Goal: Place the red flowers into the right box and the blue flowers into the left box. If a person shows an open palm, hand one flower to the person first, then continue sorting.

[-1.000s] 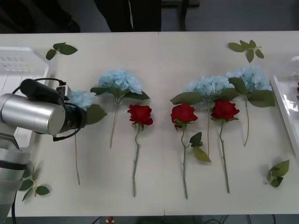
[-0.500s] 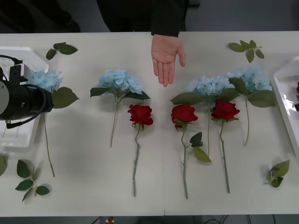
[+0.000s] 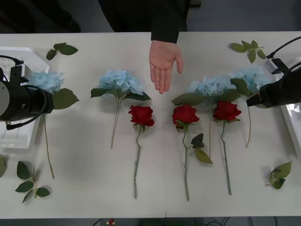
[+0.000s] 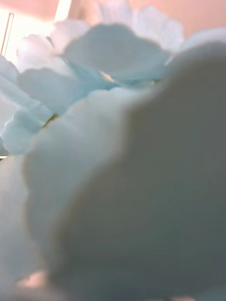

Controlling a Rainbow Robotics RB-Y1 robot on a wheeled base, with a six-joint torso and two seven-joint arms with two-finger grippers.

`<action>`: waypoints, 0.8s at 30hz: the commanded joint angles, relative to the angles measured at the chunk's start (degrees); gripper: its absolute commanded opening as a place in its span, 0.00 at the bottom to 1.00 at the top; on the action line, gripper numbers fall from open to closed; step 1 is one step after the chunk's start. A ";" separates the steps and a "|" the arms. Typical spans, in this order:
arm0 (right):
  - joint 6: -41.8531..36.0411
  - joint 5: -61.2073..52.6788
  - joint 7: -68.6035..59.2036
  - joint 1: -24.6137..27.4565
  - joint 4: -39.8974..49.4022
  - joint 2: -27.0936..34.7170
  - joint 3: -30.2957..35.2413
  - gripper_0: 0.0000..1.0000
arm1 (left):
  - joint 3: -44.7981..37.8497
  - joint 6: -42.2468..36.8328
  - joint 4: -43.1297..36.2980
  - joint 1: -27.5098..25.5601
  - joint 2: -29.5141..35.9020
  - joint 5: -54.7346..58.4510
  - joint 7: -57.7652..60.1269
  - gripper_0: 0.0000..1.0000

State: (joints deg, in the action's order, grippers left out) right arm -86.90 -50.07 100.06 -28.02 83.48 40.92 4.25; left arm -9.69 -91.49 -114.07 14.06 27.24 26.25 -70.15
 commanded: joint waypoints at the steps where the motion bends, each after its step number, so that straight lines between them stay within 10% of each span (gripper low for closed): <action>1: 1.90 4.98 -5.67 -0.54 0.98 -1.11 -2.05 1.00 | 0.55 -0.35 -1.33 1.40 0.71 0.11 -1.13 0.00; 24: 14.65 9.90 -11.12 -0.63 -9.48 -4.01 -9.96 1.00 | 0.55 -0.44 -1.33 1.40 0.71 0.64 -1.13 0.00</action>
State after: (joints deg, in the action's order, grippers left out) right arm -72.86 -40.63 89.58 -28.02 73.58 38.24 -6.67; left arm -9.69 -91.55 -114.07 14.06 27.24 26.50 -70.15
